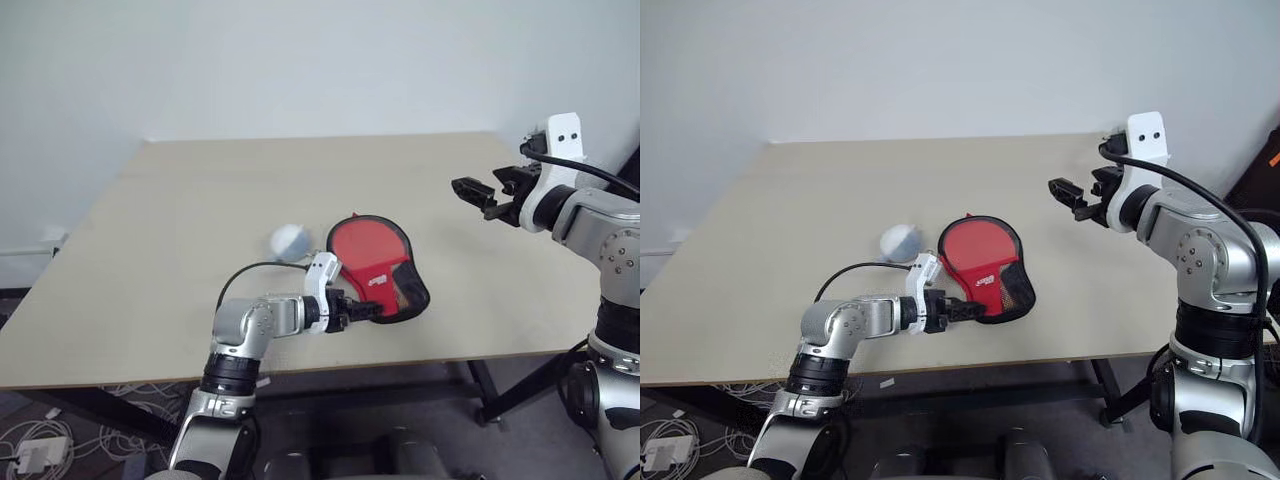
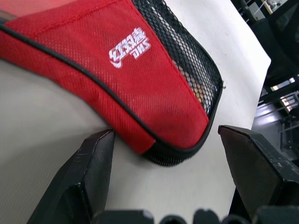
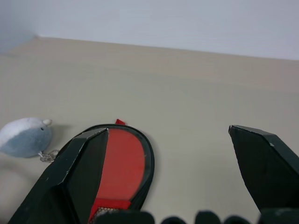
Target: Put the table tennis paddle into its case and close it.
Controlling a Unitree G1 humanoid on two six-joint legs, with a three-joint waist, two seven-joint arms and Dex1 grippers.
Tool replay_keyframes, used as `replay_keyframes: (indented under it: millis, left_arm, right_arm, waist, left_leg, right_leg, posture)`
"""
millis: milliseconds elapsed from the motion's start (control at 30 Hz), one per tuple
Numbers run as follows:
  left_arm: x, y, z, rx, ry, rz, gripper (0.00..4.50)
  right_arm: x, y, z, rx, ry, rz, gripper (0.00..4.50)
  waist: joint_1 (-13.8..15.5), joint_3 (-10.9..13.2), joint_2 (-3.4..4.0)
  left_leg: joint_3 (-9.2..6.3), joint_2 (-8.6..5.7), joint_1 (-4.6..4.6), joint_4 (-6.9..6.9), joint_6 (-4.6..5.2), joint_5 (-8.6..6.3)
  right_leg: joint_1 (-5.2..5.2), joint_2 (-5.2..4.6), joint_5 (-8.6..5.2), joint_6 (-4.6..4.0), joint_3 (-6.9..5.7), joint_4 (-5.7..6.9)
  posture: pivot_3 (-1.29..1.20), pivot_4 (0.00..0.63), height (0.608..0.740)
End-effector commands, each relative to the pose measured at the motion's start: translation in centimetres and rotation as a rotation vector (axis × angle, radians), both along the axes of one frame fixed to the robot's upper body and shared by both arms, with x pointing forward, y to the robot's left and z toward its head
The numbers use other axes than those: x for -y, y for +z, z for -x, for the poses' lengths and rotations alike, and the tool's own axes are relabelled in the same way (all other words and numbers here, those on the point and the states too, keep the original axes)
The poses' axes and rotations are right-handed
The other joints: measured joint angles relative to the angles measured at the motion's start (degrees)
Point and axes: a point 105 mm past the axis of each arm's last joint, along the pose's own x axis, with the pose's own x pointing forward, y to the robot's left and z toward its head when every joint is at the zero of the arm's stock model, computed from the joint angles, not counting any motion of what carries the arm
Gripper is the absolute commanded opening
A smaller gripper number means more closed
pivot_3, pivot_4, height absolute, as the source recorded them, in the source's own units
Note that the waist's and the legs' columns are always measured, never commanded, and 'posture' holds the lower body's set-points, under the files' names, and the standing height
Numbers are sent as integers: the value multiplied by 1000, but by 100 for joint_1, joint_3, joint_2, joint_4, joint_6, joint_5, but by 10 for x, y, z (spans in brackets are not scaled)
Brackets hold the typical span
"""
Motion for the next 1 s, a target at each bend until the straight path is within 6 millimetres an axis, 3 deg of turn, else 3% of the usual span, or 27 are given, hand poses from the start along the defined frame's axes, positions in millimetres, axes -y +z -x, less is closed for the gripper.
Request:
replay_keyframes:
  millis: [33, 367, 567, 767, 867, 1000]
  left_arm:
    - [9, 10, -6, 6, 12, 29, 3733]
    - [27, 19, -21, -86, 120, 116, 3733]
    - [22, 16, -30, -149, 197, 92, 3733]
    - [14, 10, -26, -225, 190, 39, 3733]
    - [10, 4, -23, -256, 187, 14, 2943]
    - [4, -6, -17, -290, 177, -27, 1572]
  right_arm:
    - [-3, 18, 2, 65, 11, 3, 4500]
    - [-9, 17, 2, 64, 22, -4, 4500]
    - [-12, 18, 1, 65, 26, -8, 4500]
    - [-13, 19, 1, 68, 27, -11, 4500]
    - [-13, 20, 0, 69, 28, -13, 4500]
    - [-14, 21, 1, 70, 32, -12, 4500]
  waist:
    - [0, 0, 0]
    - [8, 1, 0]
    - [5, 1, 0]
    - [-2, 2, 0]
    - [-2, 2, 1]
    - [-1, 2, 1]
  left_leg:
    - [-4, -1, 1, 0, 0, 0]
    - [-50, -5, -1, 10, 2, 0]
    - [-59, -5, -6, 10, 15, 8]
    - [-63, -5, -6, 10, 15, 7]
    - [-63, -4, -6, 9, 14, 7]
    - [-63, -4, -6, 10, 7, 3]
  right_leg:
    - [2, 0, 0, 0, 0, -1]
    - [31, -5, -1, 1, -40, -15]
    - [31, -5, -1, 1, -48, -17]
    - [31, -4, -1, 1, -51, -17]
    - [31, -3, -1, 1, -51, -17]
    - [31, -3, -1, 1, -53, -17]
  posture:
    - [0, 0, 740]
    - [0, 0, 740]
    - [0, 0, 740]
    - [0, 0, 740]
    - [0, 0, 740]
    - [0, 0, 740]
